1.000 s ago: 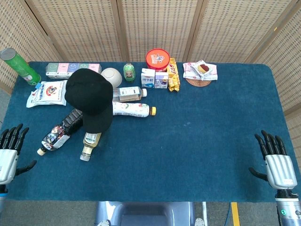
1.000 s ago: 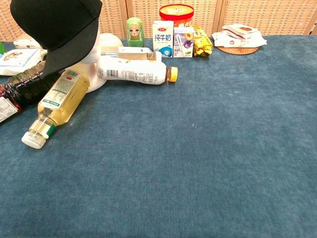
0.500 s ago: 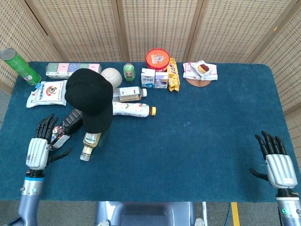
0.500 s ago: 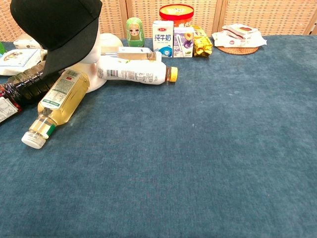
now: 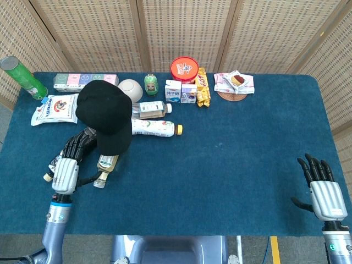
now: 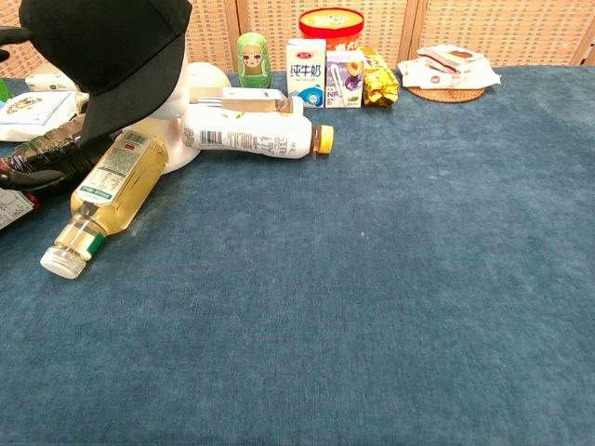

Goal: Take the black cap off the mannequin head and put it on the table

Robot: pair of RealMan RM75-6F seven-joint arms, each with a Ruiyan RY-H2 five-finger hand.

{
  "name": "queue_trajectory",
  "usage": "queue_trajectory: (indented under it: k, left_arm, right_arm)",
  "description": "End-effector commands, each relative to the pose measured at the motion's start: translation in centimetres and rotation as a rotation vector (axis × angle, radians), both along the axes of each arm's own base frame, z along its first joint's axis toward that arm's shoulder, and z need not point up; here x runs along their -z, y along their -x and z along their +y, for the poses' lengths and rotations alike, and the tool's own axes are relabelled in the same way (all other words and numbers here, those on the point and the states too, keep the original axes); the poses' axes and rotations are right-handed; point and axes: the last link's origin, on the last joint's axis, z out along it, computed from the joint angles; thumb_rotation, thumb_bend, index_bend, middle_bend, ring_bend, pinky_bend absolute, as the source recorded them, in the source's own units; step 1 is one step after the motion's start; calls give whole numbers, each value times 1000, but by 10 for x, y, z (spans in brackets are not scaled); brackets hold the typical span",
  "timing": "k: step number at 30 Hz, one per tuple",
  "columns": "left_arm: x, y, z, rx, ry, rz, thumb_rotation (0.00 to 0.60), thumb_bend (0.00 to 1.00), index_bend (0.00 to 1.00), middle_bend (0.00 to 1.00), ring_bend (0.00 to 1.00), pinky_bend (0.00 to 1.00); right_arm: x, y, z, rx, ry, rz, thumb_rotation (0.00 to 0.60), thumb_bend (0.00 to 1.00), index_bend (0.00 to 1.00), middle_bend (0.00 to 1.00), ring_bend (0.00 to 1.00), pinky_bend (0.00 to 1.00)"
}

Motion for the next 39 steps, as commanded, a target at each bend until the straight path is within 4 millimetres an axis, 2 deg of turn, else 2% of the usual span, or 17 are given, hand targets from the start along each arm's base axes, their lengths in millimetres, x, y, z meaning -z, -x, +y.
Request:
queue_trajectory:
  k: [1,3,11,28,33,39]
  left_arm:
    - [9,-4,1,-8,5,1,600,64,5,0,0,0]
    - [12,-7,1,-8,5,-2,600,66,31,10,0,0]
    - [18,-16,3,-21,-17,7,600,162,261,159,35,33]
    - [31,-41,20,-6,-76,36,600,190,279,176,49,73]
    - [38,-43,22,-8,-89,36,600,190,281,178,53,88]
    - [46,-43,29,-20,-104,19,600,204,293,188,79,154]
  right_arm:
    - [0,0,0,0,-1,-1,600,0,31,0,0,0]
    - [0,0,0,1,-3,-2,600,0,31,0,0,0]
    - [2,1,-1,4,-14,-6,600,0,31,0,0,0]
    - [3,3,-4,19,-32,-15,600,0,31,0,0,0]
    - [4,3,-4,19,-38,-21,600,0,31,0,0,0]
    - [5,4,-5,17,-45,-25,600,0,31,0,0,0]
